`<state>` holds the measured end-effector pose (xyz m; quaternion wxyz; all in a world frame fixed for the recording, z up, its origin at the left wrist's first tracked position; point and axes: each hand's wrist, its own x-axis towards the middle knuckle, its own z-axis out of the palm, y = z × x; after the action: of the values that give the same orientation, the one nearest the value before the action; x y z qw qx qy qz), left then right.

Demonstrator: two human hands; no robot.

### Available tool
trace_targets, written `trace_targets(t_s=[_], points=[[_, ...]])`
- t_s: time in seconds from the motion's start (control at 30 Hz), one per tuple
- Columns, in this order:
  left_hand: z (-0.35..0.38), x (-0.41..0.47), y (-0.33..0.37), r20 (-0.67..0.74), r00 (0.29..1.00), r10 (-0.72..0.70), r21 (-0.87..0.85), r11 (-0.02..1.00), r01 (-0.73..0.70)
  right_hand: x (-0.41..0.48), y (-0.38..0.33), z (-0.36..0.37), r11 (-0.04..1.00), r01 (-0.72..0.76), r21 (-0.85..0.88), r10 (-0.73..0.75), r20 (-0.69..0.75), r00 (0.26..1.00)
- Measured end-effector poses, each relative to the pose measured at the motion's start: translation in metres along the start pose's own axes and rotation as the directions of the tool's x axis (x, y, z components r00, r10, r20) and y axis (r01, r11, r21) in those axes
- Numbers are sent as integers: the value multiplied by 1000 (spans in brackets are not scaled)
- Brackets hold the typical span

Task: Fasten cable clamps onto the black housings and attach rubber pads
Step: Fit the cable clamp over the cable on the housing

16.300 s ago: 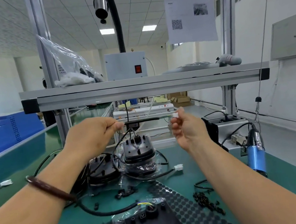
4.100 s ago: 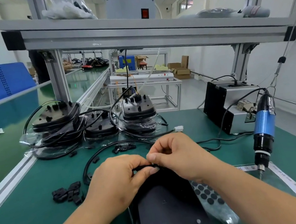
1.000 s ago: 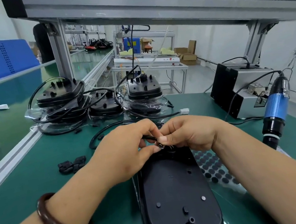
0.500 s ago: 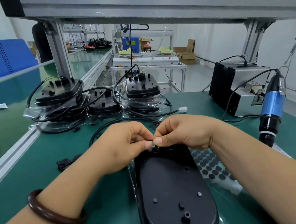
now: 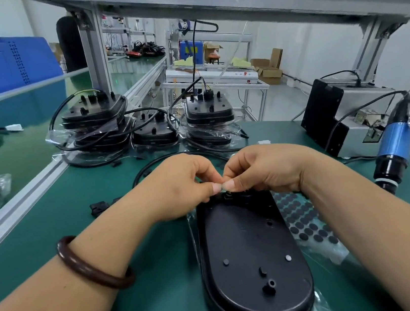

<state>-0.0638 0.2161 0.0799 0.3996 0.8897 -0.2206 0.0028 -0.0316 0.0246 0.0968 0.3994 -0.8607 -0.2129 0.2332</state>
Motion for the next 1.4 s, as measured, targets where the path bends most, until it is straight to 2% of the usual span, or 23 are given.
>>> trace_targets(t_s=[0.1, 0.23, 0.33, 0.43, 0.5, 0.53, 0.6, 0.67, 0.77, 0.87, 1.0, 1.13, 1.3, 1.4], points=[[0, 0, -1, 20, 999, -27, -47, 998, 28, -1, -7, -2, 1000, -21, -19, 22, 45, 999], [-1, 3, -4, 53, 997, -60, -102, 993, 65, -2, -16, -7, 991, -40, -130, 50, 75, 996], [0, 4, -8, 69, 996, -54, -105, 993, 62, -7, -12, -3, 993, -20, -115, 16, -40, 999], [1, 6, -9, 72, 996, -61, -102, 992, 68, -16, 0, 11, 961, 150, -232, -207, -244, 947], [0, 7, -8, 76, 995, -67, -105, 992, 75, -21, 8, 22, 885, 240, -398, -390, -353, 850], [0, 7, -8, 77, 995, -66, -102, 992, 74, -23, 10, 25, 833, 273, -480, -473, -364, 802], [0, 6, -7, 72, 996, -57, -95, 993, 64, -28, 13, 29, 689, 337, -642, -624, -288, 726], [0, 6, -6, 62, 997, -53, -93, 994, 59, -30, 15, 29, 560, 372, -740, -696, -178, 695], [0, 5, -3, 30, 999, -34, -8, 999, 34, -30, 19, 31, 457, 352, -817, -742, -132, 658], [-2, 1, 3, 9, 1000, 9, 112, 994, -10, -30, 21, 35, 447, 348, -824, -767, -153, 623], [-3, -2, 7, 21, 998, 67, 234, 970, -70, -30, 22, 34, 472, 363, -804, -771, -177, 611], [-4, -4, 3, 40, 994, 98, 216, 971, -104, -33, 24, 36, 530, 325, -783, -748, -252, 614], [-4, -2, 2, 50, 995, 82, 171, 981, -90, -34, 21, 36, 468, 279, -839, -740, -199, 643], [-6, -3, 3, 56, 995, 78, 168, 982, -86, -35, 19, 36, 477, 258, -840, -705, -190, 684]])
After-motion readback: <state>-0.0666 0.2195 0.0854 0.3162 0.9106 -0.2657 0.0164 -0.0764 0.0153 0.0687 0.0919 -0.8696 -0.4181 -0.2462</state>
